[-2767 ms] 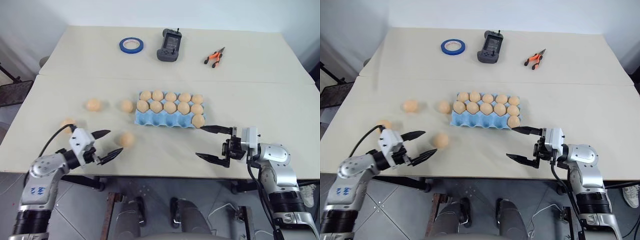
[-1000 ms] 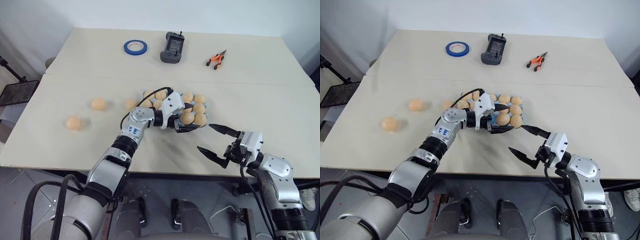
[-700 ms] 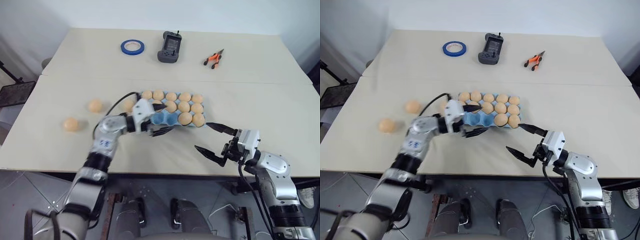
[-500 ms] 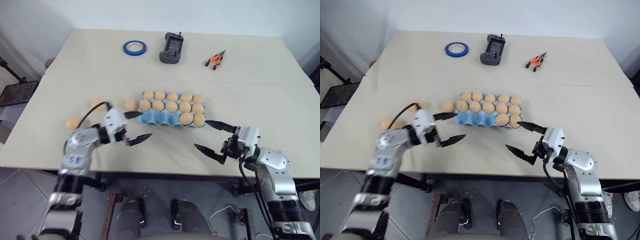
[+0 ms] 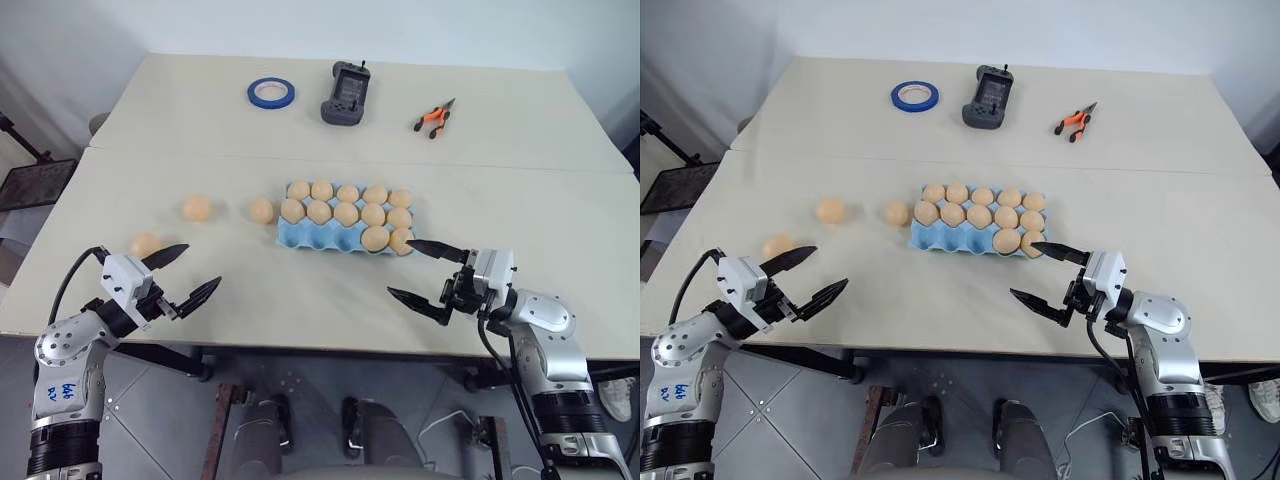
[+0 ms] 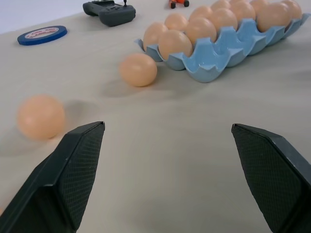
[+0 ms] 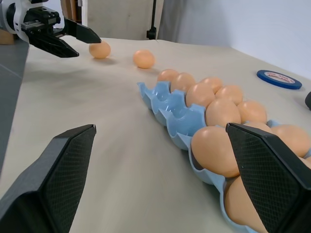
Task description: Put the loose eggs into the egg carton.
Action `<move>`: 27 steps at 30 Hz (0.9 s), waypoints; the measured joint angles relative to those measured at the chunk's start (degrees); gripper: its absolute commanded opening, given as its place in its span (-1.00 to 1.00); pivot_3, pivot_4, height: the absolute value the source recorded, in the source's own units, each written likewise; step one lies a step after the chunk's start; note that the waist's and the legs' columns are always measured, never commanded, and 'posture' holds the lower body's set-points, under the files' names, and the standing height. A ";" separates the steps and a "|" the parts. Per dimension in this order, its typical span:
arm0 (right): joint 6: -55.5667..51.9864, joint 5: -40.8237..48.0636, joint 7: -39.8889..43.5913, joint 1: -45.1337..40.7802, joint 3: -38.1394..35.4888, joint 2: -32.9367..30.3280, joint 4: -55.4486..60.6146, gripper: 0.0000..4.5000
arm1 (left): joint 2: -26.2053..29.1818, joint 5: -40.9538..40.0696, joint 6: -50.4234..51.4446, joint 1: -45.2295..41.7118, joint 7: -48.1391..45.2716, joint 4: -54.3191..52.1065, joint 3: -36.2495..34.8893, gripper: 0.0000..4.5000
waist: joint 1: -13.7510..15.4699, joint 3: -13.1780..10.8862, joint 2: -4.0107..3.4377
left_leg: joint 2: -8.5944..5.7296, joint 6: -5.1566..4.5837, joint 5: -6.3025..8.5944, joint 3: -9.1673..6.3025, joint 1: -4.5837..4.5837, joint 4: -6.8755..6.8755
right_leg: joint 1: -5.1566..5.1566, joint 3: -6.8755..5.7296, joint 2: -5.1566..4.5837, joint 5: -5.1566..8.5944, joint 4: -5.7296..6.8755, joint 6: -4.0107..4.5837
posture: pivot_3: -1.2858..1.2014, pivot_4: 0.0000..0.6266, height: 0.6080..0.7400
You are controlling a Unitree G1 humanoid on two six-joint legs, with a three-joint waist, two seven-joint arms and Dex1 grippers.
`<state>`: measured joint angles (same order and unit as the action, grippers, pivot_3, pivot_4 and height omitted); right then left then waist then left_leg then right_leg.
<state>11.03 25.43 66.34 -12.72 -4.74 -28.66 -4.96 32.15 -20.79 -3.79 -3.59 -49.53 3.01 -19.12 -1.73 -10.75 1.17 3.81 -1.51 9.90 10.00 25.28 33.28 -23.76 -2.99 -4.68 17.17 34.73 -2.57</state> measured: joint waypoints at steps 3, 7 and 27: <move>-0.12 0.00 0.04 -0.20 -0.09 -0.11 -0.04 1.00 | -0.96 0.00 0.30 -1.67 1.40 0.03 1.08 0.98 | 0.02 0.00 0.00 | 0.01 0.02 -0.01 0.00 -0.01 -0.07 | -0.06 -0.02 0.01 0.00 0.03 0.00 | 0.03 -0.52 1.00; -0.27 -0.01 -0.02 -0.72 -0.28 -0.36 -0.18 1.00 | -1.79 1.19 1.46 -7.35 2.95 1.70 4.26 0.98 | 0.04 0.00 0.00 | 0.02 0.05 -0.02 0.00 -0.04 0.02 | -0.04 -0.05 0.03 -0.13 0.14 -0.23 | 0.03 -0.52 1.00; 0.07 -0.08 -3.78 2.24 -1.50 -0.49 1.37 1.00 | -10.43 16.72 -4.78 -44.98 17.28 51.14 15.15 0.90 | 0.07 0.01 0.04 | 0.11 -0.13 0.10 0.06 0.07 0.67 | 0.02 -0.21 0.13 -0.58 0.35 -1.02 | 0.03 -0.52 1.00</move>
<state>11.10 25.35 62.56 -10.48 -6.24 -29.15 -3.59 21.72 -4.07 -8.57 -48.57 -32.25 54.15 -3.97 -1.66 -10.75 1.21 3.92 -1.64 10.00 10.07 25.34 33.95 -23.74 -3.20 -4.55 16.59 35.08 -3.59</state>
